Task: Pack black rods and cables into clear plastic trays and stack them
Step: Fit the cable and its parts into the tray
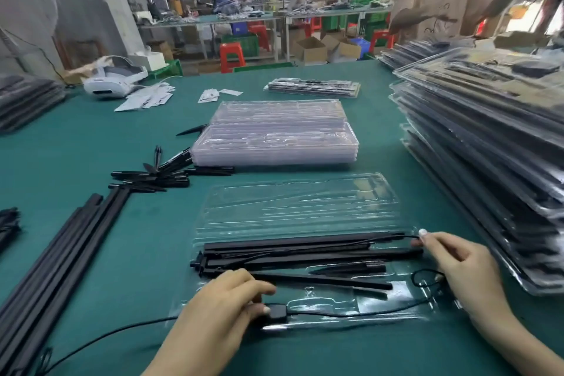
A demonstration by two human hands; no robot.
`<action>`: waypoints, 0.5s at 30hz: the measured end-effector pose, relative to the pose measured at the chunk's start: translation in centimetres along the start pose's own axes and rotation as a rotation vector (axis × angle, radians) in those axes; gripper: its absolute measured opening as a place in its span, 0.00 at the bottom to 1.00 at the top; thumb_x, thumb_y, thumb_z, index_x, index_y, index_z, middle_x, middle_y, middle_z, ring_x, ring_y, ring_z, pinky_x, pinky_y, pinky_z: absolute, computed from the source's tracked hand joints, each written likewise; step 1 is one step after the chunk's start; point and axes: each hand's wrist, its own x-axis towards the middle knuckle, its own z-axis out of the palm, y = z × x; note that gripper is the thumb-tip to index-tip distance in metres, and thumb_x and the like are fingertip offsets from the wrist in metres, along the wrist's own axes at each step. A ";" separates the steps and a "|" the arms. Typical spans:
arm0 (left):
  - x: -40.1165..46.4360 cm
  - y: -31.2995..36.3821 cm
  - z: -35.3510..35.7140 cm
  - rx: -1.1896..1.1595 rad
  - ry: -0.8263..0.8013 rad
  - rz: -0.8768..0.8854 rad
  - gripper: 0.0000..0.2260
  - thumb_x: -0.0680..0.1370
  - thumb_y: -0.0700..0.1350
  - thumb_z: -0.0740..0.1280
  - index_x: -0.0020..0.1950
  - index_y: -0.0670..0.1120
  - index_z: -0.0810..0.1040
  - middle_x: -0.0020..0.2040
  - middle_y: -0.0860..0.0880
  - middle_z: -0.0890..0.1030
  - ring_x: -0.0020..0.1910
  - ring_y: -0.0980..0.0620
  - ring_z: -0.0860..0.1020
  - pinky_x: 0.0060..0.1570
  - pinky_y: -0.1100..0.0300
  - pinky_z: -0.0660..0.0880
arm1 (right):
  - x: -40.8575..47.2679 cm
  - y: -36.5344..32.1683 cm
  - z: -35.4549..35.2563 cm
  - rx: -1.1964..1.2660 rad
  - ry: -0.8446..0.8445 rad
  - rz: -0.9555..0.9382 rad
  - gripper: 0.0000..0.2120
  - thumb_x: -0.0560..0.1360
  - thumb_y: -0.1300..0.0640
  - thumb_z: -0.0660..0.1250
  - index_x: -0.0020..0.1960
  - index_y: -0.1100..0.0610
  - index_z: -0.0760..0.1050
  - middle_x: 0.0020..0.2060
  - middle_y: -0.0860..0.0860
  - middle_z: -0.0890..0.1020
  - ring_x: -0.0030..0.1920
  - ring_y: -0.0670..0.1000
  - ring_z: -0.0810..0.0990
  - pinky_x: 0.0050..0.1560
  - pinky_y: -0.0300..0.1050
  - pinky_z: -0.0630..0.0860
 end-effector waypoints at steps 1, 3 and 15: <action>-0.3 -0.1 -0.2 -0.010 -0.026 0.000 0.08 0.67 0.45 0.74 0.45 0.52 0.83 0.39 0.59 0.79 0.38 0.64 0.73 0.34 0.71 0.71 | -0.2 -0.1 0.3 -0.001 0.007 -0.001 0.11 0.75 0.57 0.69 0.34 0.47 0.82 0.33 0.35 0.83 0.36 0.31 0.78 0.35 0.23 0.67; -0.8 -0.4 -0.2 0.004 -0.068 0.030 0.11 0.65 0.45 0.74 0.46 0.53 0.81 0.40 0.59 0.79 0.37 0.62 0.74 0.34 0.70 0.73 | -0.5 -0.3 0.9 -0.008 0.009 -0.014 0.11 0.75 0.57 0.69 0.35 0.48 0.82 0.33 0.35 0.83 0.38 0.29 0.78 0.36 0.21 0.67; 1.8 0.0 1.1 -0.076 0.293 -0.067 0.12 0.65 0.38 0.79 0.32 0.47 0.76 0.32 0.59 0.75 0.34 0.57 0.73 0.31 0.60 0.70 | -1.1 -1.1 2.9 0.088 0.001 0.025 0.13 0.75 0.57 0.69 0.33 0.49 0.83 0.28 0.41 0.82 0.28 0.37 0.75 0.25 0.25 0.65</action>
